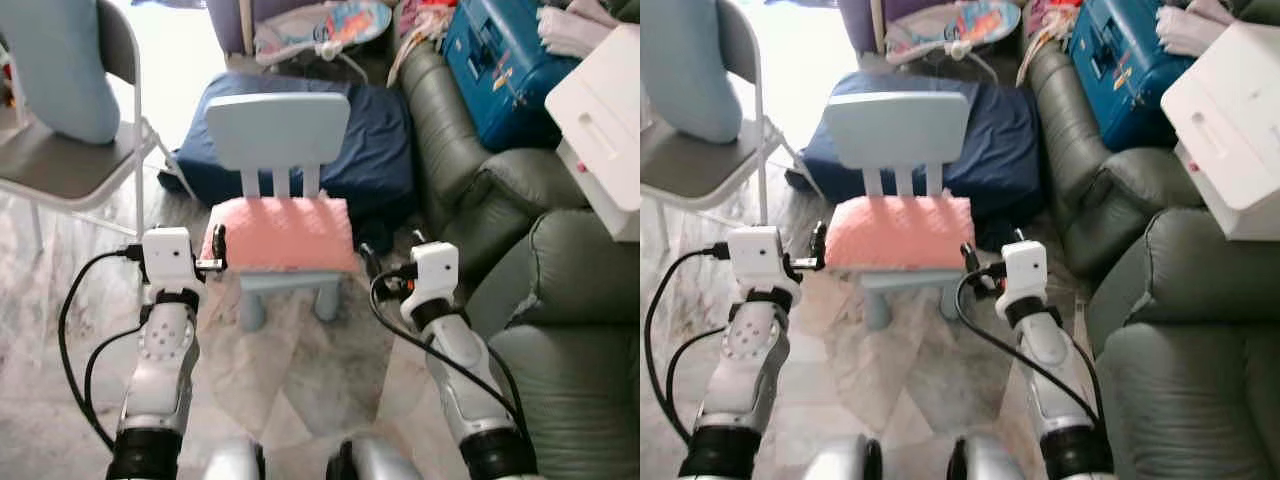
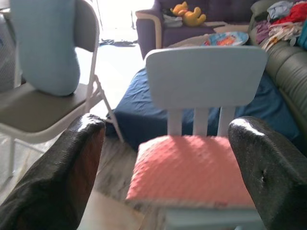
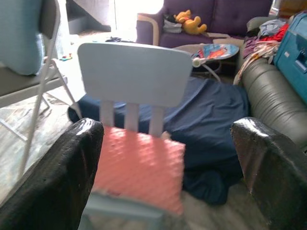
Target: Move the pillow to the sofa
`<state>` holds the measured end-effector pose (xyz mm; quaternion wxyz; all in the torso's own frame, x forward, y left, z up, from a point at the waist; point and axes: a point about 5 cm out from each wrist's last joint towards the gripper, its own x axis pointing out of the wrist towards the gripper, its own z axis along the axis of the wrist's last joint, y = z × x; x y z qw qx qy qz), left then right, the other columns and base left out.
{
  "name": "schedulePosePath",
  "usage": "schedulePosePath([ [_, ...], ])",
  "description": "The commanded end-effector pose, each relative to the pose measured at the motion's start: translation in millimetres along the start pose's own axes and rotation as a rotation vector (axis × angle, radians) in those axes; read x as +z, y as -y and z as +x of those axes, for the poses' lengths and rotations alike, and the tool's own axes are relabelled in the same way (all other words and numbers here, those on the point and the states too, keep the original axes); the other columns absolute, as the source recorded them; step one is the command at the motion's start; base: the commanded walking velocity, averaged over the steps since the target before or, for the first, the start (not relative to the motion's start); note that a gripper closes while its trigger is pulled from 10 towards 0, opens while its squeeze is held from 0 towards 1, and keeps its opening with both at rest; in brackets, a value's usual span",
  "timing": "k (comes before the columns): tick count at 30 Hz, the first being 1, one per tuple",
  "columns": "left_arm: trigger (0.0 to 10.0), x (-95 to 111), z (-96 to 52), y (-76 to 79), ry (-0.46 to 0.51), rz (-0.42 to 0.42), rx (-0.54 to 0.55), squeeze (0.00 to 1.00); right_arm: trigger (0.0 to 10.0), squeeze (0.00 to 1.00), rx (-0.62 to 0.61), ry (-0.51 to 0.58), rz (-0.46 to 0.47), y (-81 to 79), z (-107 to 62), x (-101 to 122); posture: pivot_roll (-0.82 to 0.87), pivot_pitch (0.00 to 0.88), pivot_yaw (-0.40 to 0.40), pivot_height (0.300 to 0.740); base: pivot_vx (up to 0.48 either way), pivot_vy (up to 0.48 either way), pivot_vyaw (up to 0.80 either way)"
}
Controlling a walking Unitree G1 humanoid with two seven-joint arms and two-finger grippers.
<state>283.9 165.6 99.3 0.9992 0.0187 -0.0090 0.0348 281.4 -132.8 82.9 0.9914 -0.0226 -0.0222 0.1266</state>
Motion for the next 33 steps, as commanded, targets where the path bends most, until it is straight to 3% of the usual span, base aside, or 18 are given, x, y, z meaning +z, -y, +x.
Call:
schedulePosePath([
  [1, 10.0, -0.8, -1.0, 5.2, -0.005, 0.005, -0.014, 0.0, 10.0, 0.0, -0.02, 0.002, -0.008, 8.3, -2.7, 0.5, 0.01, 0.119, -0.059, 0.74, 0.469, 0.0, 0.8],
  [10, 10.0, -2.3, -0.3, 4.5, -0.021, 0.005, 0.002, 0.0, 10.0, 0.0, -0.018, 0.002, -0.003, 8.8, -2.0, 0.7, 0.01, 0.121, -0.061, 0.74, 0.461, 0.0, 0.31],
  [17, 10.0, -3.2, 0.3, 3.4, -0.03, 0.009, 0.013, 0.0, 10.0, 0.0, -0.016, 0.0, -0.01, 8.3, -3.0, 0.5, 0.01, 0.123, -0.061, 0.74, 0.385, 0.287, 0.49],
  [33, 10.0, -3.0, 0.2, 5.1, -0.03, -0.004, 0.011, 0.0, 10.0, 0.0, -0.017, -0.003, 0.003, 8.8, -3.5, -0.1, 0.01, 0.126, -0.063, 0.74, 0.351, 0.322, 0.0],
])
